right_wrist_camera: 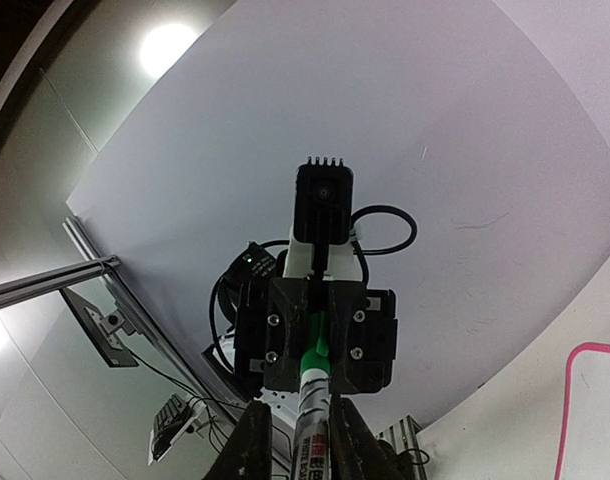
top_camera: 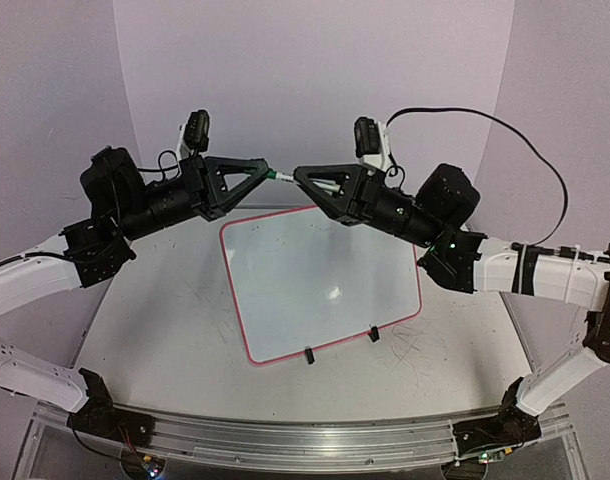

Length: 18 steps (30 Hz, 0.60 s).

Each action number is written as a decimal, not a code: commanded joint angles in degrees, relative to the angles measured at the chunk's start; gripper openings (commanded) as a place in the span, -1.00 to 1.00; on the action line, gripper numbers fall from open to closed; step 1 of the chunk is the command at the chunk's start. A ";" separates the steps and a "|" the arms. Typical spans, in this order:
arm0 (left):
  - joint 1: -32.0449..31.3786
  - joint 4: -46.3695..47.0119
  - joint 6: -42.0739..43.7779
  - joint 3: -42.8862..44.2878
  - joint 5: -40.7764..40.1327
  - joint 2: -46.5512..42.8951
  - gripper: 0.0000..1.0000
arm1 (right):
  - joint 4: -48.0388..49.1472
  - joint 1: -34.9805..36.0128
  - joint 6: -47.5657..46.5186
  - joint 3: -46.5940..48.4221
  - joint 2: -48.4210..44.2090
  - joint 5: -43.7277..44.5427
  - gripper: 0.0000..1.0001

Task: Write a sentence on the whiteboard
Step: Pass from the left arm to the right

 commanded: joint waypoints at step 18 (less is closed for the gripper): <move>-0.14 1.86 -1.54 -0.44 1.82 0.25 -1.00 | -5.05 0.28 -3.63 5.62 0.89 -2.07 -0.55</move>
